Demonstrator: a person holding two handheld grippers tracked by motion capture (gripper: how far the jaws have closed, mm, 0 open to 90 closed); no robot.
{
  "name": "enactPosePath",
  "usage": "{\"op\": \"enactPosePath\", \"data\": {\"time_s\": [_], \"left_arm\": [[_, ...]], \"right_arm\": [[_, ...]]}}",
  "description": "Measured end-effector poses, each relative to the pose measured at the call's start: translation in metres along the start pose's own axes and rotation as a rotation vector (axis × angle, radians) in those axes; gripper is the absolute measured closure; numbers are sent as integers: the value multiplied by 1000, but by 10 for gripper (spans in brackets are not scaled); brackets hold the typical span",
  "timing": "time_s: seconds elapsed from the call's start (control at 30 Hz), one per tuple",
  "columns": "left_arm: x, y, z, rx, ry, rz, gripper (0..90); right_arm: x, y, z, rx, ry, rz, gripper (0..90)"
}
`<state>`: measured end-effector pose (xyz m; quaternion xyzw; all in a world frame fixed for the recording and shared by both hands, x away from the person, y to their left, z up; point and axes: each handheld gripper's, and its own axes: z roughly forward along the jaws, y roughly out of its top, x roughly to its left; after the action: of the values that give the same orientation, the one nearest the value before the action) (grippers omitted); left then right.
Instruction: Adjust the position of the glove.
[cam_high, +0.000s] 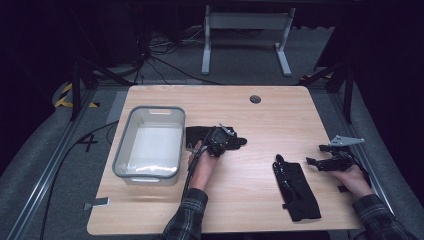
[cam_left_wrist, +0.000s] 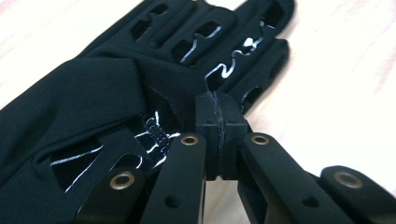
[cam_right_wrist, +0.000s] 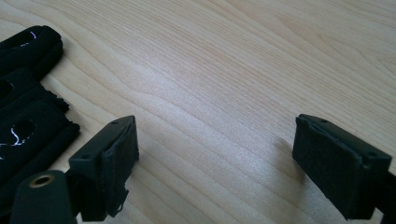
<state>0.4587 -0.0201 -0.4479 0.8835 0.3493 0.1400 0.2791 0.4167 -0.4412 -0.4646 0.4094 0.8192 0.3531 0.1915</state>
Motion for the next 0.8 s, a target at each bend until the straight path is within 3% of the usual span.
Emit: {"op": "enactPosePath", "data": {"time_s": [0.23,0.53,0.67,0.8], "left_arm": [[-15,5,5,-35,-152,-6,898],[-45,13,13,-58,-260,27,897],[-51,16,14,-66,-284,43,897],[-48,16,5,-89,-268,40,897]], "right_arm": [[0,0,0,0,0,1,149],[0,0,0,0,0,0,149],[0,0,0,0,-1,1,149],[0,0,0,1,-2,0,149]]}}
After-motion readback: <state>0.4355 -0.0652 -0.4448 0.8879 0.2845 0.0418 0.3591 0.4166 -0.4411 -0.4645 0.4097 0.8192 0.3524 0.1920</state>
